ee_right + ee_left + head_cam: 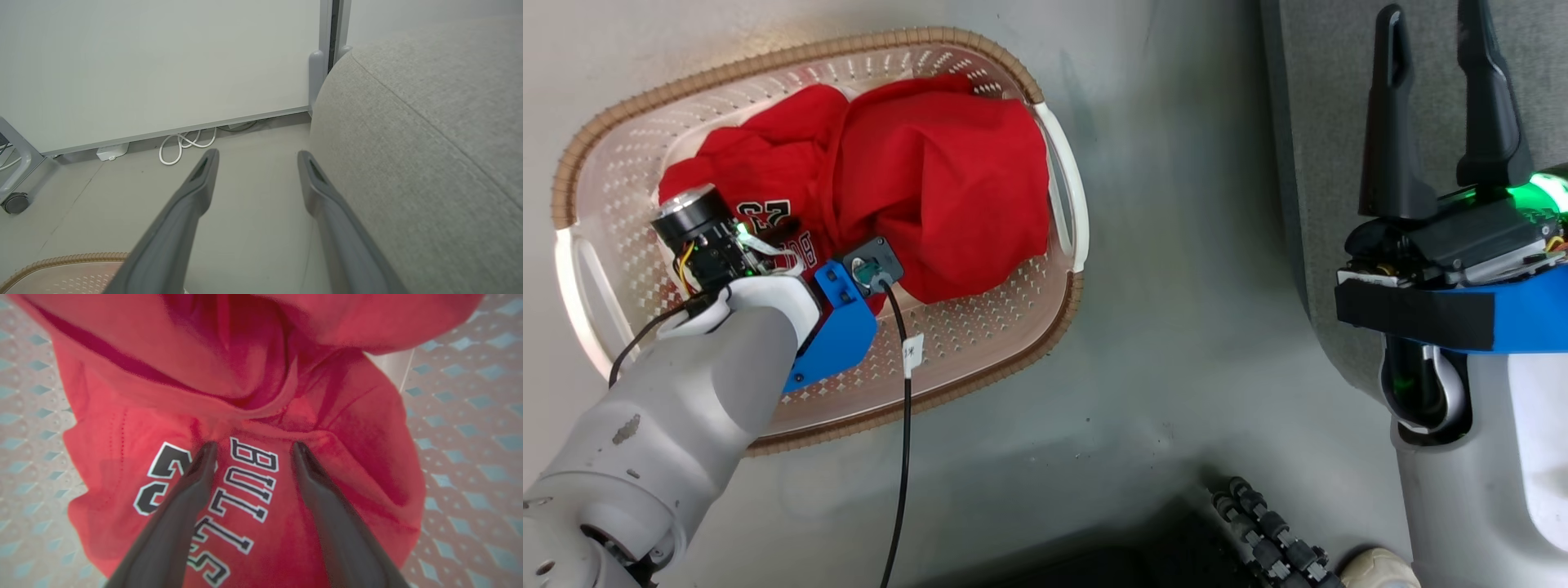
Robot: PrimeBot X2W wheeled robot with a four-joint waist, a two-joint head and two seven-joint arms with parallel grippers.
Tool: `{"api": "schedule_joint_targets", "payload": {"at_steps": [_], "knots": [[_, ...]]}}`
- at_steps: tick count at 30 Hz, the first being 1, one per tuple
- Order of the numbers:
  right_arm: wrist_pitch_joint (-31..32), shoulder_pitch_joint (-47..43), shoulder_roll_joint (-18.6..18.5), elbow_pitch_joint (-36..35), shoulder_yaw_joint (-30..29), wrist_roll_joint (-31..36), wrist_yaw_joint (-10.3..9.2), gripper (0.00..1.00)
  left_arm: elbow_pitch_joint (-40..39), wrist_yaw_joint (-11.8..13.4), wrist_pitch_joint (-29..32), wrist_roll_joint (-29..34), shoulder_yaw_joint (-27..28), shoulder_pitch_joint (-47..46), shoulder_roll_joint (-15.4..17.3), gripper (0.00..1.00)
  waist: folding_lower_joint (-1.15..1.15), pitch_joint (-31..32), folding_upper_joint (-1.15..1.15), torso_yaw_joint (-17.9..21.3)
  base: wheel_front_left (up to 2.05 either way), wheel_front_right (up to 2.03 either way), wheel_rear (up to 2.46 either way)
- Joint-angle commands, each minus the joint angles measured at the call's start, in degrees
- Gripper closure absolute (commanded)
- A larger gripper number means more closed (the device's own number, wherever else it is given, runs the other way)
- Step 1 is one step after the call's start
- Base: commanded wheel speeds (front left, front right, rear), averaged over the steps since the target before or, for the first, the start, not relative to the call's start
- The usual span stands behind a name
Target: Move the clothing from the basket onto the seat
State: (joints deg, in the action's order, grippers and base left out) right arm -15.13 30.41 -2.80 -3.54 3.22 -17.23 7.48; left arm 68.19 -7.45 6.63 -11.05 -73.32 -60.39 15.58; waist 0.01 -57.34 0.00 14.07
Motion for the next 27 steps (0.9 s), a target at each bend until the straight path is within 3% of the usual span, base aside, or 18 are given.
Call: {"api": "schedule_joint_targets", "payload": {"at_steps": [1, 13, 14, 16, 17, 27], "knots": [[-0.03, 1.06, -0.16, -0.61, -0.24, 0.00, 0.03, 0.00, 0.09, -0.03, 0.49, 0.02, -0.18, -1.27, 0.11, 0.00, -0.01, -0.98, 0.00, 0.16, 0.00, 0.00, 0.00], [-0.03, 0.91, -0.16, -4.11, -1.35, 1.08, 0.03, 0.00, 0.68, -0.03, 5.66, -0.37, -0.19, -3.38, -0.33, 0.00, -0.01, -3.60, 0.00, -0.50, 0.00, 0.00, 0.00], [-0.03, 1.00, -0.16, -4.18, -1.41, 1.17, 0.03, 0.00, 0.59, -0.03, 5.96, -0.39, -0.19, -3.33, -0.40, 0.28, -0.01, -3.57, 0.00, -0.58, 0.00, 0.00, 0.00], [-0.03, 1.12, -0.16, -4.26, -1.45, 1.39, 0.03, 0.00, 0.19, -0.03, 6.06, -0.29, -0.19, -3.23, -0.54, 0.93, -0.01, -3.44, 0.00, -0.68, 0.00, 0.00, 0.00], [-0.03, 1.11, -0.16, -4.30, -1.45, 1.46, 0.03, 0.00, 0.18, -0.03, 6.51, -0.53, -0.19, -2.92, -0.61, 1.00, -0.01, -3.32, 0.00, -0.72, 0.00, 0.00, 0.00], [-0.03, 1.16, -0.16, -3.59, -1.70, 1.58, 0.03, 0.00, -1.54, -0.03, 7.43, -0.84, -0.19, -1.79, -0.86, 1.00, -0.01, -1.94, 0.00, -1.01, 0.00, 0.00, 0.00]]}}
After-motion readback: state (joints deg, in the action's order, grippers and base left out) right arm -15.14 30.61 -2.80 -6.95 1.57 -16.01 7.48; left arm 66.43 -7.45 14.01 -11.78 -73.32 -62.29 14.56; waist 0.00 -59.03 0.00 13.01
